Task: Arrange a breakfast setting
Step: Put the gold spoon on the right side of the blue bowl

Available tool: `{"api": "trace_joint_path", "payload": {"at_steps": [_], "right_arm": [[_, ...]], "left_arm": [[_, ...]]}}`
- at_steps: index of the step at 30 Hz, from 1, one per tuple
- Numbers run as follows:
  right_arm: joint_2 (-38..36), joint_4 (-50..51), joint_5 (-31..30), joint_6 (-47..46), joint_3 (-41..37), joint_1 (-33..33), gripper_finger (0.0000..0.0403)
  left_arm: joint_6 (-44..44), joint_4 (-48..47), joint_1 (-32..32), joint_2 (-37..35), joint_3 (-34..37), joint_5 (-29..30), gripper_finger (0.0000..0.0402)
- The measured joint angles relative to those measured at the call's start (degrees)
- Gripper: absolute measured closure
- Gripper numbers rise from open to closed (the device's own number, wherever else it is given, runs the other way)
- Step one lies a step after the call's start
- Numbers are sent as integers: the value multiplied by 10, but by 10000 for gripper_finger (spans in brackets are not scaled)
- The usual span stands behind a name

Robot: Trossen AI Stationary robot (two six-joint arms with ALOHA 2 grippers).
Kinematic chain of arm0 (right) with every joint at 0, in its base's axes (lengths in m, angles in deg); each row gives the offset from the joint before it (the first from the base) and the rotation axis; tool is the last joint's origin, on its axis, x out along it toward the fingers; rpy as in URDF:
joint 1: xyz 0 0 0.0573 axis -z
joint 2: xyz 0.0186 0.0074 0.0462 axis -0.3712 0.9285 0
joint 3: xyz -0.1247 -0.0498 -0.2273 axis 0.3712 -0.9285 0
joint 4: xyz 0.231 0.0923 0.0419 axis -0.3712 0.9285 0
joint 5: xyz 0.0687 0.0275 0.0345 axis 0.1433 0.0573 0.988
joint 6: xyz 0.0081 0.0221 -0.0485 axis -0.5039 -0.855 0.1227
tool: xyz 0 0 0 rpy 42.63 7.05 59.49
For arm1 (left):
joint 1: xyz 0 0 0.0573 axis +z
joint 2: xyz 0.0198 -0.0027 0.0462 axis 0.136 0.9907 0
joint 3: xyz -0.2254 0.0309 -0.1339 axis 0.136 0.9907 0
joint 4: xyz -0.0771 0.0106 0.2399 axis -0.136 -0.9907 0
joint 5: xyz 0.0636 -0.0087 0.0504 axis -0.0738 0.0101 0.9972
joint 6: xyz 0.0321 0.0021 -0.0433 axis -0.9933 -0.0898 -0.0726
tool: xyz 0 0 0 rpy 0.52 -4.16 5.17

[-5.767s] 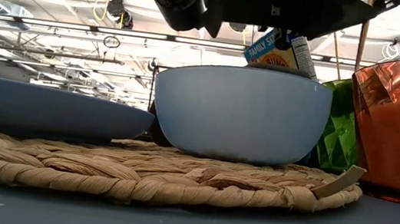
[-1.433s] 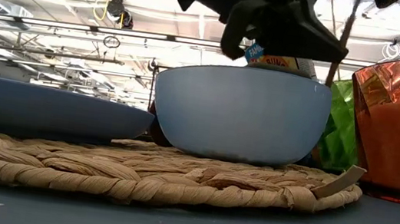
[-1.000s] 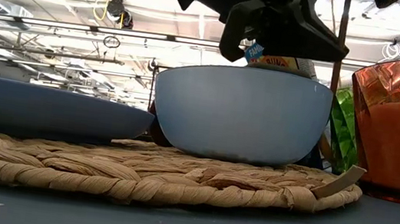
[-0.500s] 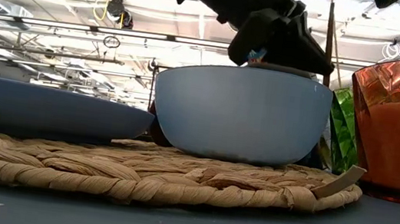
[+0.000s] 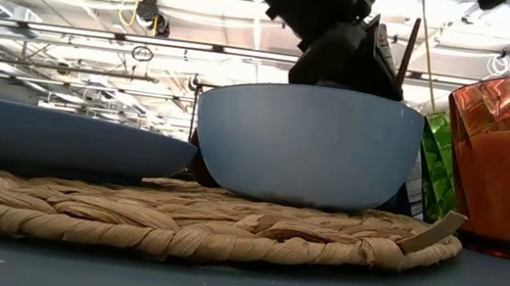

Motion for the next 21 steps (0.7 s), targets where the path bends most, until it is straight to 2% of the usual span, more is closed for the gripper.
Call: {"api": "trace_joint_path", "payload": {"at_steps": [15, 21], "right_arm": [[0, 0, 0, 9, 0, 0, 369], [0, 0, 0, 9, 0, 0, 369]], "left_arm": [[27, -28, -9, 0, 0, 1, 359], [77, -27, -8, 0, 0, 0, 357]]}}
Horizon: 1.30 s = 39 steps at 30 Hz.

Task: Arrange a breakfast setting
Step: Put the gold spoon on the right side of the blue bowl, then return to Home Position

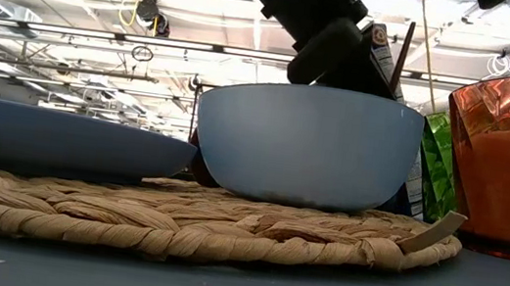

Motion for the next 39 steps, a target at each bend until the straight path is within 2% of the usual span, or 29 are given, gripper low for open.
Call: {"api": "trace_joint_path", "payload": {"at_steps": [14, 39], "right_arm": [[0, 0, 0, 0, 0, 0, 369], [0, 0, 0, 0, 0, 0, 369]], "left_arm": [[22, -3, 3, 0, 0, -28, 305], [21, 3, -27, 0, 0, -26, 302]]}}
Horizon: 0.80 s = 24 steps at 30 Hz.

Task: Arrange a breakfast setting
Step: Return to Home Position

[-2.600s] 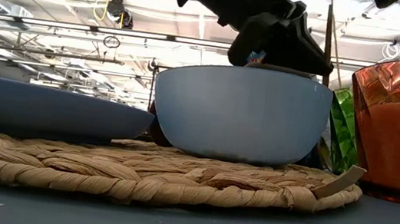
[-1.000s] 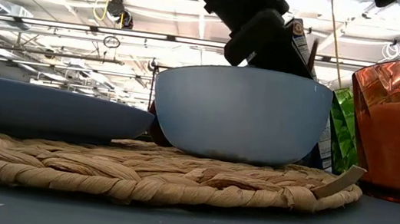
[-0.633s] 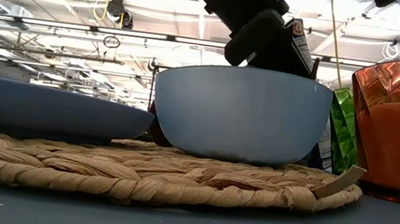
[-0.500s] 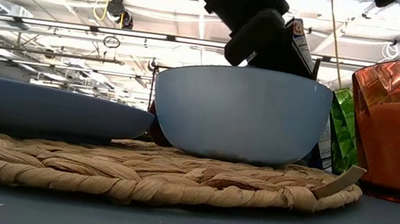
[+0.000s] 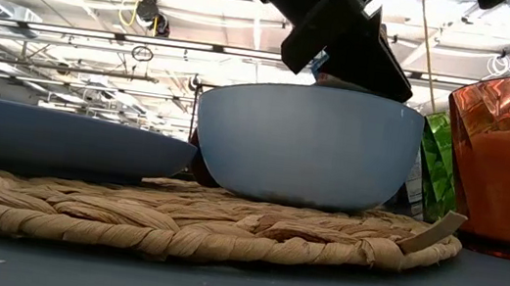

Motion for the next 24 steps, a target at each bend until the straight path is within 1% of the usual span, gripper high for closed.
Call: {"api": "trace_joint_path", "payload": {"at_steps": [8, 12, 14, 19, 24], "right_arm": [[0, 0, 0, 0, 0, 0, 369], [0, 0, 0, 0, 0, 0, 369], [0, 0, 0, 0, 0, 0, 369], [0, 0, 0, 0, 0, 0, 369], [0, 0, 0, 0, 0, 0, 369]], "left_arm": [[0, -1, -1, -3, 0, 11, 302], [-3, -6, -1, -16, 0, 49, 302], [-2, -20, -1, -28, 0, 56, 302], [19, -70, 3, -74, 0, 74, 303], [58, -162, 17, -135, 0, 78, 312]]}}
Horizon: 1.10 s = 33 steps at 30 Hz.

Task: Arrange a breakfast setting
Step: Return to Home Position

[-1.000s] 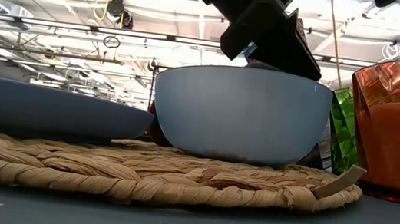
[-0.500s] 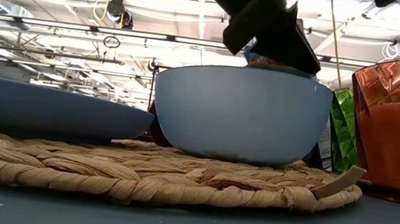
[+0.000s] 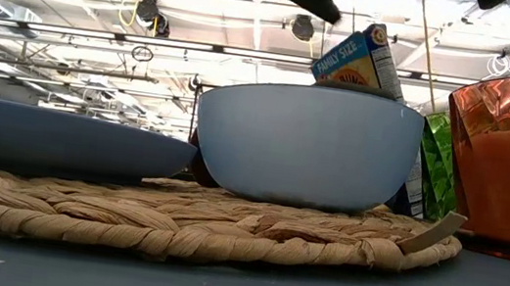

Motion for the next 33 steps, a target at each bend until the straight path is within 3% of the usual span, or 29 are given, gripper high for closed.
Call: {"api": "trace_joint_path", "payload": {"at_steps": [9, 18, 24, 33], "right_arm": [[2, 0, 0, 0, 0, 0, 369], [2, 0, 0, 0, 0, 0, 369], [2, 0, 0, 0, 0, 0, 369], [2, 0, 0, 0, 0, 0, 369]], "left_arm": [[106, -202, 38, -150, 0, 0, 393], [166, -250, 41, -327, 29, 1, 397], [229, -201, 22, -495, 174, 1, 397], [242, -14, 9, -741, 431, 0, 397]]}}
